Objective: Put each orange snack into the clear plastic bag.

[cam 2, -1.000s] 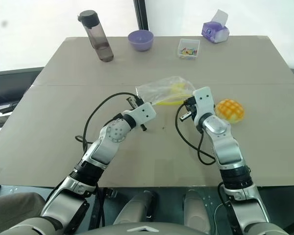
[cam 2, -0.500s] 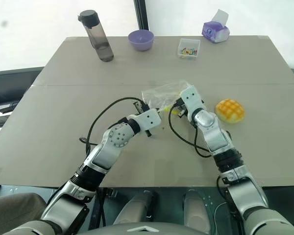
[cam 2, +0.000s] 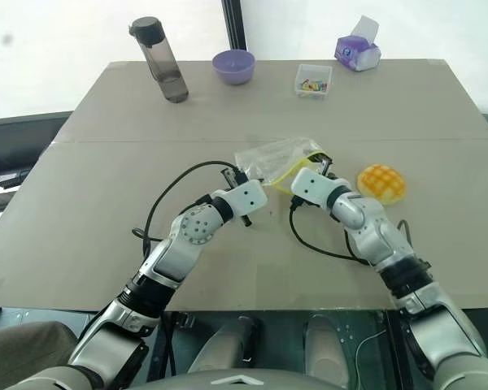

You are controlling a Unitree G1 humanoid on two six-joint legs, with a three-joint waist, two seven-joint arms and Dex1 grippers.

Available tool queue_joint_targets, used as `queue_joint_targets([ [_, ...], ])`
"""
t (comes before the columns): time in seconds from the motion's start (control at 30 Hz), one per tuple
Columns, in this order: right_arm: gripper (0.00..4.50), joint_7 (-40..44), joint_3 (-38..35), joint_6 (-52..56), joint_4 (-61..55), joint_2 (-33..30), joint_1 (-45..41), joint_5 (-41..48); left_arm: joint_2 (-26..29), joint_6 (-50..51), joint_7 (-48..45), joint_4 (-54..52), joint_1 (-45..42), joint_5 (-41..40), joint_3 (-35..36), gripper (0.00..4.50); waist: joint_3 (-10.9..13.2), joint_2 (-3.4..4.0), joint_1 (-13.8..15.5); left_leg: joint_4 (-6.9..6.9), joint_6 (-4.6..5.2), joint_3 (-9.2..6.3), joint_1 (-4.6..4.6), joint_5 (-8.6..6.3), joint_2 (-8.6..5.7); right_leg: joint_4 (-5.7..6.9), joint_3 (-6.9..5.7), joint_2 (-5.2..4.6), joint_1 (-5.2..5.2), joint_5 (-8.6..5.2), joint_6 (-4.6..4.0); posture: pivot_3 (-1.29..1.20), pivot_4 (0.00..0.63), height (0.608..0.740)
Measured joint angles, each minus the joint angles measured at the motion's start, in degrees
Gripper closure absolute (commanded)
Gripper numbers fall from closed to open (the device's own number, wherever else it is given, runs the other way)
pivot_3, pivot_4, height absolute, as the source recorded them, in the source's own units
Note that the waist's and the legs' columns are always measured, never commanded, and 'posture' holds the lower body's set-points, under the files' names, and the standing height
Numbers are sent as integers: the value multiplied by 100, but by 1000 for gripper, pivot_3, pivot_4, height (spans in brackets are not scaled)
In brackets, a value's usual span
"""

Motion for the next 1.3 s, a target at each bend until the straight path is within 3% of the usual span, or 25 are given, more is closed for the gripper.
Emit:
queue_joint_targets([
  [0.23, 33, 520, -564, 215, -1272, -207, 1071, 558, -60, -1, 91, 116, -116, -18, 57, 4500, 1, -2, 27, 2, 1, 0, 0, -1, -1, -2, -1, 0, 4, 0, 0, 0, 150, 739],
  [0.37, 33, 589, -1788, 1551, -1985, 250, 1645, 1653, -90, -7, 106, 191, -128, -26, 60, 4500, 1, -2, 21, 2, 5, 0, 4, -3, 2, 2, 3, 2, 6, 0, 0, 0, 150, 739],
  [0.6, 33, 306, -3578, 3473, -1944, 712, 1334, 3188, -95, -9, 110, 227, -129, -27, 66, 4500, 0, -1, 40, 2, 24, 1, 4, -14, 0, 1, 2, -1, 6, 0, 0, 0, 150, 739],
  [0.83, 33, 56, -3990, 4828, -1584, 803, 1135, 3818, -101, -16, 110, 252, -137, -28, 66, 4500, -2, -2, 38, 2, 25, 4, 4, -15, 0, 2, 5, -2, 6, 0, 0, 0, 150, 739],
  [1.07, 33, 63, -3955, 5038, -1709, 686, 1238, 4045, -104, -15, 110, 257, -139, -27, 66, 4500, -4, -3, 56, 2, 26, 3, 4, -15, 1, 1, 2, -2, 6, 0, 0, 0, 150, 739],
  [1.17, 869, 71, -3803, 4969, -1754, 554, 1335, 4010, -105, -15, 110, 261, -140, -27, 66, 4500, -5, -4, 61, 2, 26, 3, 4, -15, 1, 1, 2, -2, 6, 0, 0, 0, 150, 739],
  [1.3, 2653, 66, -3746, 4899, -1755, 496, 1389, 3994, -110, -15, 110, 280, -155, -27, 65, 4500, -5, -5, 69, 2, 26, 3, 4, -15, 1, 1, 1, -2, 6, 0, 0, 0, 150, 739],
])
